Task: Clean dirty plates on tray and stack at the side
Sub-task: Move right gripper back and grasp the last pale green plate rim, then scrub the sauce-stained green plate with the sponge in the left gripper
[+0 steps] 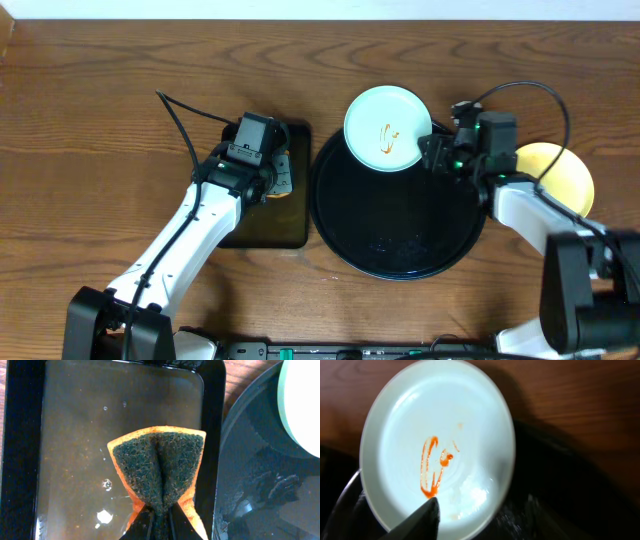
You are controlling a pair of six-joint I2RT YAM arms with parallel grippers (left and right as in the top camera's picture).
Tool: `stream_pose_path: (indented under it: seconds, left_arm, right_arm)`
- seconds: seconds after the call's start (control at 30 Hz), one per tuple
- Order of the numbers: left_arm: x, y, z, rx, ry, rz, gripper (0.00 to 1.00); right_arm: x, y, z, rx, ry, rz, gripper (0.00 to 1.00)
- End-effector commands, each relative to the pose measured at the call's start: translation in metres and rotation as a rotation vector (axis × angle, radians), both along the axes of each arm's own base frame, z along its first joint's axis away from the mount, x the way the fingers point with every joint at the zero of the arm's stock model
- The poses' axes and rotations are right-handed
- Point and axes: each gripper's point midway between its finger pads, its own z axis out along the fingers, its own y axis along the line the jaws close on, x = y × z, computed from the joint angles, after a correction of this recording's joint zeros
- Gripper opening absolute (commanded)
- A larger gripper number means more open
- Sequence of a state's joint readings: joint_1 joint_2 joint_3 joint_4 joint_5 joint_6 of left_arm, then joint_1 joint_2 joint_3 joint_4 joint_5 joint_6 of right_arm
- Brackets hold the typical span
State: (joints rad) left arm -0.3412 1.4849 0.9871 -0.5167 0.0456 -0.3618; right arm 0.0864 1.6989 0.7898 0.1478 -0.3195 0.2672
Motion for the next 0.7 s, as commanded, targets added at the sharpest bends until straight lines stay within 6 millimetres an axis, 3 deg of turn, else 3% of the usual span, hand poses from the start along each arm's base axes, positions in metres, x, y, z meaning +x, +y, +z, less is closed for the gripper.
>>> stream_pose_path:
  seconds: [0.0, 0.2, 0.33, 0.43, 0.67]
  left_arm:
    - [-0.003, 0.005, -0.009, 0.025, 0.019, -0.002, 0.09]
    - [-0.003, 0.005, -0.009, 0.025, 0.019, -0.001, 0.08]
    - [-0.003, 0.005, -0.009, 0.024, 0.019, -0.002, 0.08]
    - [-0.003, 0.005, -0.009, 0.025, 0.019, -0.001, 0.08]
    - [-0.003, 0.005, -0.009, 0.025, 0.019, -0.001, 0.08]
  right_arm:
    - [0.006, 0.004, -0.022, 0.028, 0.042, -0.04, 0.48]
    - [0.009, 0.004, -0.045, 0.063, 0.085, -0.08, 0.38]
    - [0.007, 0.004, -0.047, 0.063, 0.093, -0.079, 0.22]
    - [0.003, 0.008, -0.048, 0.081, 0.112, -0.058, 0.04]
    - [-0.027, 0.009, -0.064, 0.02, 0.227, 0.021, 0.01]
